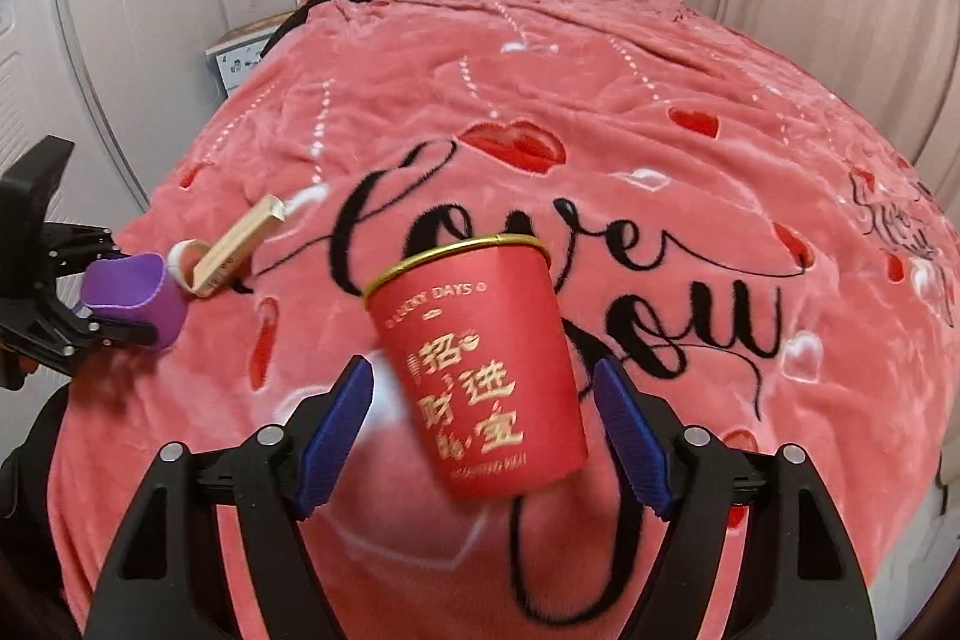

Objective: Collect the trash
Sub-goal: 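Grasp the purple silicone cup with the left tool while the right grasps the red canister, then carry the purple cup and red canister with both tools over the orange bin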

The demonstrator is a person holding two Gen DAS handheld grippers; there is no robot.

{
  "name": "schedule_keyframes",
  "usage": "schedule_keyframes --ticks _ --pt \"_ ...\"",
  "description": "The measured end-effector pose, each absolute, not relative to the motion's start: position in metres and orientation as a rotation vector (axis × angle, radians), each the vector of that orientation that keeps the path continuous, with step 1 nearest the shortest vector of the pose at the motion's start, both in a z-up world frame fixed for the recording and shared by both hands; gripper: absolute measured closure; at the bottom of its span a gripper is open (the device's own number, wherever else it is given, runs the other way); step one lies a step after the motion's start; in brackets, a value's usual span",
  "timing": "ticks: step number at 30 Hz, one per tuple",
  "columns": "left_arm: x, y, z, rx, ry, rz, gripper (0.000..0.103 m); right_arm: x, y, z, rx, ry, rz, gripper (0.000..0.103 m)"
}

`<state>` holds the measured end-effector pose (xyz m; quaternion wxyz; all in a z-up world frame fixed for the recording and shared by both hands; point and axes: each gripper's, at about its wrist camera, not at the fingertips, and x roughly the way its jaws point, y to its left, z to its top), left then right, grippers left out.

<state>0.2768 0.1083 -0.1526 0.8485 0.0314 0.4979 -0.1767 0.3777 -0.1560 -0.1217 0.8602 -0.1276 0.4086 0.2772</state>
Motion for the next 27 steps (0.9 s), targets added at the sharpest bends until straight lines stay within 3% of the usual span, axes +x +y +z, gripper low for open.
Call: schedule_keyframes --ticks 8,27 --pt "0.278 0.104 -0.15 0.064 1.047 -0.393 0.035 0.38 -0.154 -0.136 -0.238 0.895 0.635 0.042" --pt "0.214 0.013 -0.099 0.192 0.961 -0.571 0.035 0.244 -0.183 -0.08 -0.174 0.839 0.762 0.042"
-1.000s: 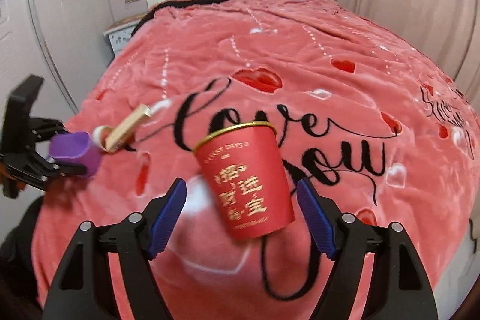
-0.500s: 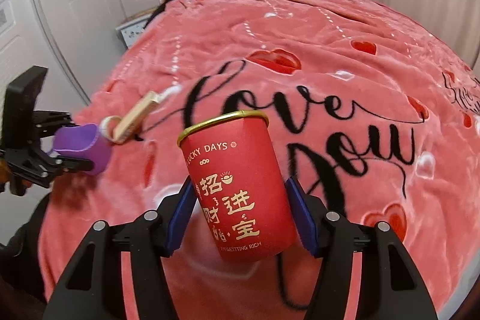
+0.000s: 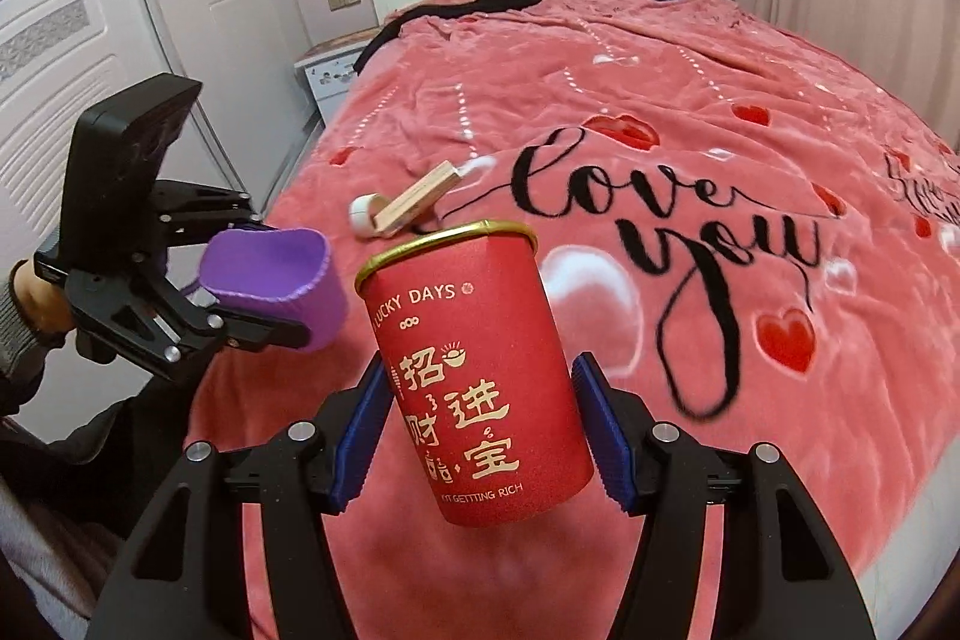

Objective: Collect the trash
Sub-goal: 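Carry the purple cup and red canister with both tools over the orange bin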

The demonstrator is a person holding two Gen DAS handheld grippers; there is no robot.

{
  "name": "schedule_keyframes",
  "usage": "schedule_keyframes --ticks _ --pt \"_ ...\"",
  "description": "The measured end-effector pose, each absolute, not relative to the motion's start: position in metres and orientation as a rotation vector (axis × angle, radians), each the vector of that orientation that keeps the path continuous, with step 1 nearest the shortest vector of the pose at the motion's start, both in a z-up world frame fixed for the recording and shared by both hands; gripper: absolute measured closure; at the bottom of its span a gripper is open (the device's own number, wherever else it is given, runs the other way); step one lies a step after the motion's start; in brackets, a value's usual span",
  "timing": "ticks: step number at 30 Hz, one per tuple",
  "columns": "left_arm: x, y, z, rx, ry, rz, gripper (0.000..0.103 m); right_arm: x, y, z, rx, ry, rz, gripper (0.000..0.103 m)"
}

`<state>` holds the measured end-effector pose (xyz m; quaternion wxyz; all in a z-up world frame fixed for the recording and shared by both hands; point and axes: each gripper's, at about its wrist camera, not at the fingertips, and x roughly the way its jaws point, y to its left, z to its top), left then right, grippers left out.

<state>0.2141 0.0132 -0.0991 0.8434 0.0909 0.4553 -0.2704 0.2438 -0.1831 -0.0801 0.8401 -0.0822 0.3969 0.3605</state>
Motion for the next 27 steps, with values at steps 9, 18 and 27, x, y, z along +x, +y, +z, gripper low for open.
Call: schedule_keyframes --ticks 9,18,27 --pt "0.181 -0.064 -0.079 0.299 0.907 -0.708 0.035 0.182 -0.25 -0.064 -0.097 0.802 0.666 0.042" --pt "0.162 -0.174 -0.074 0.423 0.863 -0.914 0.035 0.119 -0.362 -0.058 0.012 0.771 0.455 0.042" --pt "0.141 -0.301 -0.085 0.553 0.838 -1.159 0.035 0.055 -0.479 -0.066 0.117 0.77 0.203 0.042"
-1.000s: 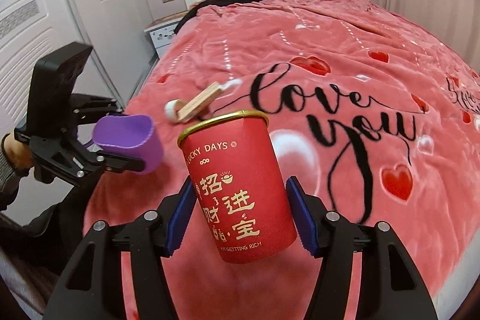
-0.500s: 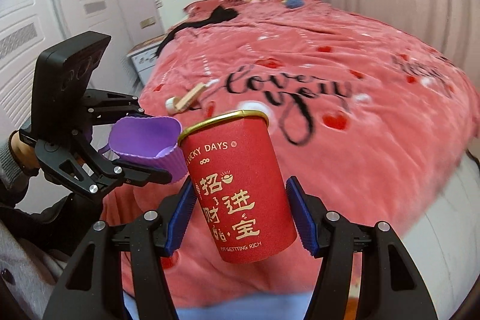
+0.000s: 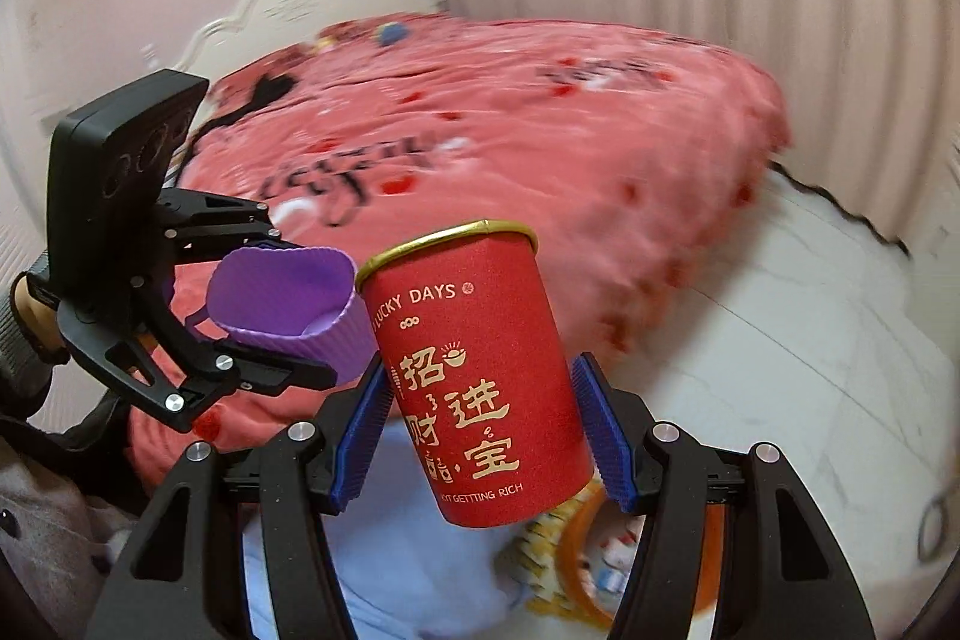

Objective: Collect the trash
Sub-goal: 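Carry the purple cup and red canister with both tools over the orange bin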

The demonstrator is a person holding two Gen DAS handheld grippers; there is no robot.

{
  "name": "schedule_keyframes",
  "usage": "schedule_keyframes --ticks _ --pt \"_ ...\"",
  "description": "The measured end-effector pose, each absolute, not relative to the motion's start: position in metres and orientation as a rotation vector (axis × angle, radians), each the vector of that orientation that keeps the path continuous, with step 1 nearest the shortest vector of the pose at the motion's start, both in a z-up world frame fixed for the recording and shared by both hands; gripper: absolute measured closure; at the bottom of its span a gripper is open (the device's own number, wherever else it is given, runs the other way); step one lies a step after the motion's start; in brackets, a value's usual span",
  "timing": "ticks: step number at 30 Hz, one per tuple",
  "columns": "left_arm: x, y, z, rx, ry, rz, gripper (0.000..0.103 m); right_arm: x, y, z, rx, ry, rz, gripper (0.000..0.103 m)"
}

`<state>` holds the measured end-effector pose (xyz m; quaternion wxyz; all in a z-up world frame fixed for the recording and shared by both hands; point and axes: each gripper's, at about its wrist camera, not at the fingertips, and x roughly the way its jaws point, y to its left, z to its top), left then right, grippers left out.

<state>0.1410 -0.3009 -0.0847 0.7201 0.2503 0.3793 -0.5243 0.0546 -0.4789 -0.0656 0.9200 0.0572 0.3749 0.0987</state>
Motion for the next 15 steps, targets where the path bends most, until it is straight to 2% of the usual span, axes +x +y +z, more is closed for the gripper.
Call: schedule_keyframes --ticks 15 --pt "0.12 -0.443 -0.143 0.657 0.901 -1.398 0.035 -0.017 -0.618 -0.124 0.302 0.829 -0.092 0.042"
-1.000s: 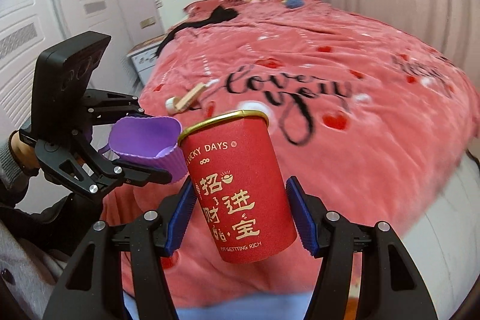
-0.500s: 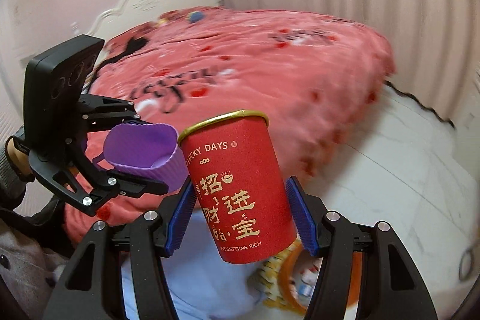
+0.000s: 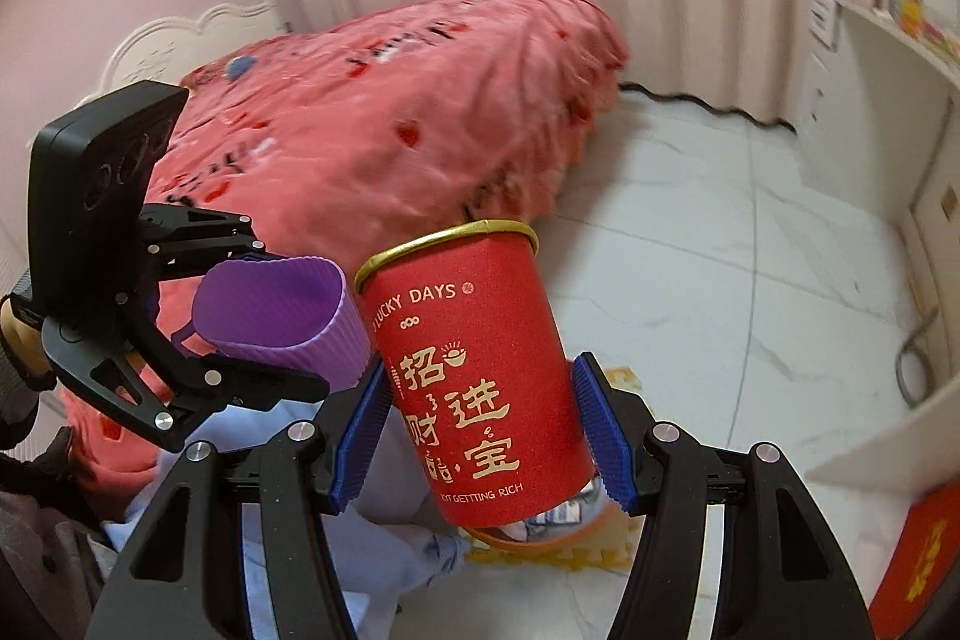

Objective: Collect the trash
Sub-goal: 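Carry the purple cup and red canister with both tools over the orange bin, then open both tools to drop the cup and canister into the bin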

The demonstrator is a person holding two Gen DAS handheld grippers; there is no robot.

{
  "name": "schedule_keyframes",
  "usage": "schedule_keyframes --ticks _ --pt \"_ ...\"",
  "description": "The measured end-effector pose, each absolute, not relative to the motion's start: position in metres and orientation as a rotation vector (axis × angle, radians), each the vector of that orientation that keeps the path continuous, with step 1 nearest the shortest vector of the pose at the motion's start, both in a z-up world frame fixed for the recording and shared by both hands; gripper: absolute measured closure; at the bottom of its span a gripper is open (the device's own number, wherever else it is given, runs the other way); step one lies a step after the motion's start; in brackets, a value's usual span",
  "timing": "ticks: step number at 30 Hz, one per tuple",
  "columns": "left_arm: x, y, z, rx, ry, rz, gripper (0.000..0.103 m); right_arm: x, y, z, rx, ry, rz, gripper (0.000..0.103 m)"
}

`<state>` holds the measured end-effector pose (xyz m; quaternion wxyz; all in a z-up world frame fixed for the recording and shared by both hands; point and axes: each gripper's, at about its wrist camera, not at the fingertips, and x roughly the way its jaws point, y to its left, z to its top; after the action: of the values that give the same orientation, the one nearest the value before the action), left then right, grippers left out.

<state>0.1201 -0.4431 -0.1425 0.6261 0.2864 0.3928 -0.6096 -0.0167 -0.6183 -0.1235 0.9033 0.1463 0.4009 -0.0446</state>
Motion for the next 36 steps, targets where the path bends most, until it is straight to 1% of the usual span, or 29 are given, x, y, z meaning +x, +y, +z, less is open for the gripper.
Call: schedule_keyframes --ticks 6,11,12,13,15,17,23,29,34,36 --pt "0.125 -0.484 -0.171 0.681 0.955 -1.417 0.035 -0.024 -0.649 -0.153 0.37 0.858 -0.137 0.042" --pt "0.127 -0.502 -0.187 0.708 0.969 -1.409 0.034 -0.02 -0.666 -0.17 0.41 0.872 -0.152 0.042" --pt "0.127 -0.504 -0.19 0.718 0.971 -1.407 0.031 -0.019 -0.667 -0.173 0.414 0.875 -0.152 0.042" --pt "0.126 -0.504 -0.192 0.731 0.966 -1.404 0.024 -0.018 -0.668 -0.175 0.417 0.878 -0.151 0.042" --pt "0.125 -0.508 -0.193 0.738 0.941 -1.389 0.023 -0.014 -0.668 -0.18 0.419 0.886 -0.147 0.042" --pt "0.126 -0.507 -0.192 0.744 0.938 -1.377 0.018 -0.01 -0.668 -0.183 0.422 0.89 -0.142 0.042" --pt "0.126 -0.505 -0.192 0.74 0.952 -1.37 0.018 0.0 -0.664 -0.188 0.422 0.901 -0.122 0.041" --pt "0.132 -0.504 -0.195 0.736 0.968 -1.349 0.018 0.013 -0.659 -0.191 0.394 0.908 -0.119 0.034" --pt "0.135 -0.502 -0.194 0.733 0.973 -1.336 0.018 0.022 -0.658 -0.195 0.379 0.928 -0.127 0.034" --pt "0.135 -0.5 -0.194 0.735 0.97 -1.333 0.018 0.022 -0.657 -0.196 0.38 0.933 -0.135 0.028"
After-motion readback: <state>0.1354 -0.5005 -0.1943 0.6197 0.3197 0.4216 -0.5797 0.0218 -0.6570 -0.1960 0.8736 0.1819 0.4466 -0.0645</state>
